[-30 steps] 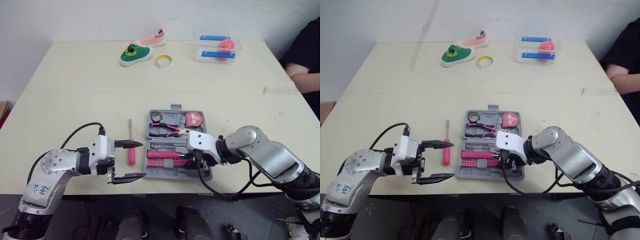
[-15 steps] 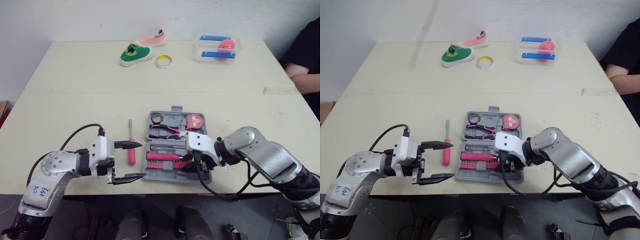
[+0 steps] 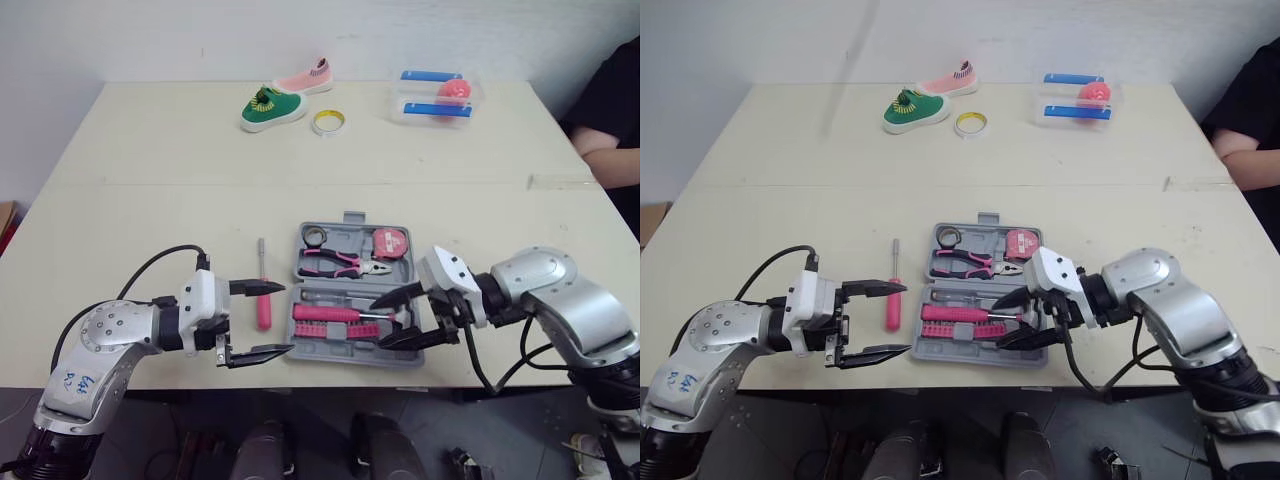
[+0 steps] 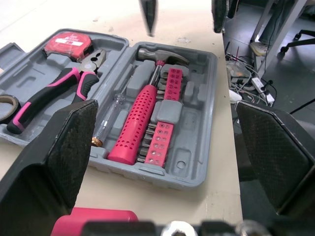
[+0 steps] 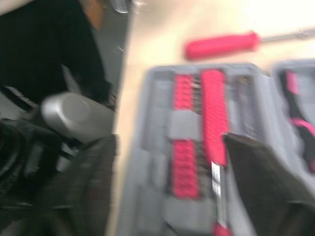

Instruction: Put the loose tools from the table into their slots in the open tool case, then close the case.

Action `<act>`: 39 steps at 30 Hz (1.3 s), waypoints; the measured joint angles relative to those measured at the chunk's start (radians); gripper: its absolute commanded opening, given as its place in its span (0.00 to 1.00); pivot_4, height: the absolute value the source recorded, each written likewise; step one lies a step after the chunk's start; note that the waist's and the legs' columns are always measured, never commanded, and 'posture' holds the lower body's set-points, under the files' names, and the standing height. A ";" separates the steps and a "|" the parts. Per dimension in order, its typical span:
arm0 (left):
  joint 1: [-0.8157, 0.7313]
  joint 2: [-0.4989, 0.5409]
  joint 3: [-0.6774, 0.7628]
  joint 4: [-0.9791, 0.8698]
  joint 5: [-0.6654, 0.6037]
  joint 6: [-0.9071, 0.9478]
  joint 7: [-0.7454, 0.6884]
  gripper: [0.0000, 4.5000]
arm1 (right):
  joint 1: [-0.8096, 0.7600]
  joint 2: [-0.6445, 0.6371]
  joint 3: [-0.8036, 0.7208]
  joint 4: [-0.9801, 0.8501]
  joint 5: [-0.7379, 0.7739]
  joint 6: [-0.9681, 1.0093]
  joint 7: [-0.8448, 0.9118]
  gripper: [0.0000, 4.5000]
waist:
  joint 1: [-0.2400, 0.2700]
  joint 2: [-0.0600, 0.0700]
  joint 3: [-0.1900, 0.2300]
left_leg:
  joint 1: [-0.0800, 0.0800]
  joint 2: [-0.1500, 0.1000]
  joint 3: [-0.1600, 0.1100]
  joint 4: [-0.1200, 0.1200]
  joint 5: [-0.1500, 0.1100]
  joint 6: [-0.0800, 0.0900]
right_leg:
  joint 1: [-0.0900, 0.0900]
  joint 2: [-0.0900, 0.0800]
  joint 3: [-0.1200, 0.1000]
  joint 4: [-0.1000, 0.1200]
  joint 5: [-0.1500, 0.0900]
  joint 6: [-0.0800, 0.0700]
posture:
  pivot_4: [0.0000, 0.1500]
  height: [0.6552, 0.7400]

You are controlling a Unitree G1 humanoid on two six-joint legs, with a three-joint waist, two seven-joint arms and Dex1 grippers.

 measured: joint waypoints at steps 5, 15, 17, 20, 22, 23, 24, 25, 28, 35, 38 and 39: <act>-0.011 -0.001 0.000 0.011 0.007 -0.015 -0.004 1.00 | 0.011 0.051 0.007 0.151 -0.090 -0.225 -0.001 0.00 | 0.001 0.000 0.000 | 0.000 0.000 0.000 0.001 0.000 0.000 | 0.000 0.000 0.000 0.001 0.000 0.000 | 1.00 1.00; 0.010 -0.004 0.002 0.037 0.004 -0.016 -0.007 1.00 | 0.033 0.084 0.061 0.238 -0.190 -0.360 -0.006 0.00 | 0.000 0.000 0.000 | 0.001 0.000 0.000 0.001 0.001 0.000 | 0.000 0.000 0.000 0.001 0.000 0.000 | 1.00 1.00; 0.025 -0.005 0.003 0.037 0.004 -0.013 -0.006 1.00 | 0.048 0.086 0.064 0.242 -0.201 -0.382 -0.006 0.00 | 0.001 0.000 0.000 | 0.001 0.000 0.000 0.001 0.000 0.000 | 0.000 0.000 0.000 0.001 0.000 0.000 | 1.00 1.00; 0.029 -0.005 0.007 0.037 0.005 -0.014 -0.006 1.00 | 0.059 0.086 0.082 0.246 -0.221 -0.396 -0.011 0.00 | 0.001 0.000 0.000 | 0.002 0.000 0.000 0.001 0.000 0.000 | 0.001 -0.001 0.000 0.002 0.000 0.000 | 1.00 1.00; 0.035 -0.005 0.012 0.036 0.005 -0.015 -0.003 1.00 | 0.063 0.086 0.088 0.242 -0.221 -0.404 -0.009 0.00 | 0.001 0.000 0.000 | 0.004 0.000 0.000 0.000 0.000 -0.001 | 0.003 -0.001 0.000 0.001 0.000 0.000 | 1.00 1.00; 0.037 -0.005 0.013 0.036 0.005 -0.015 0.000 1.00 | 0.065 0.086 0.091 0.239 -0.222 -0.403 -0.010 0.00 | 0.001 0.000 0.000 | 0.005 0.000 0.000 0.000 0.000 -0.001 | 0.004 -0.001 0.000 0.000 0.000 0.000 | 1.00 1.00; 0.038 -0.005 0.013 0.036 0.005 -0.015 0.002 1.00 | 0.065 0.086 0.093 0.236 -0.224 -0.400 -0.013 0.00 | 0.001 0.000 0.000 | 0.005 0.000 0.000 0.000 0.000 -0.001 | 0.004 -0.001 0.000 0.000 0.000 0.000 | 1.00 1.00; 0.040 -0.005 0.013 0.035 0.005 -0.014 0.006 1.00 | 0.066 0.086 0.095 0.231 -0.229 -0.396 -0.019 0.00 | 0.001 0.000 0.000 | 0.005 0.000 0.000 -0.001 0.000 -0.001 | 0.005 -0.001 0.000 0.000 0.000 0.000 | 1.00 1.00; 0.051 -0.007 0.028 0.034 0.005 -0.012 0.024 1.00 | 0.077 0.095 0.097 0.207 -0.243 -0.396 -0.054 0.00 | 0.000 -0.001 -0.001 | 0.005 0.001 -0.001 -0.001 -0.001 -0.002 | 0.005 -0.001 0.000 0.000 0.000 0.000 | 1.00 1.00; 0.123 -0.072 0.205 0.071 -0.082 0.025 0.127 1.00 | 0.151 0.063 -0.062 0.158 -0.023 -0.346 0.033 0.00 | 0.002 -0.001 0.000 | 0.005 0.001 -0.001 -0.001 -0.001 0.000 | 0.006 -0.001 0.000 -0.001 0.000 0.000 | 1.00 1.00; 0.180 -0.074 0.304 0.133 -0.061 -0.035 0.144 1.00 | 0.155 0.029 -0.201 0.163 0.078 -0.295 0.007 0.20 | 0.000 -0.001 0.000 | 0.006 0.001 -0.001 0.000 -0.002 0.001 | 0.006 -0.001 0.000 -0.001 0.000 0.000 | 1.00 1.00; 0.209 -0.077 0.354 0.164 -0.046 -0.080 0.150 1.00 | 0.165 -0.013 -0.261 0.185 0.088 -0.263 -0.020 0.33 | 0.001 -0.001 0.000 | 0.006 0.000 -0.001 0.000 -0.004 0.003 | 0.006 -0.002 0.000 -0.001 0.000 0.000 | 1.00 1.00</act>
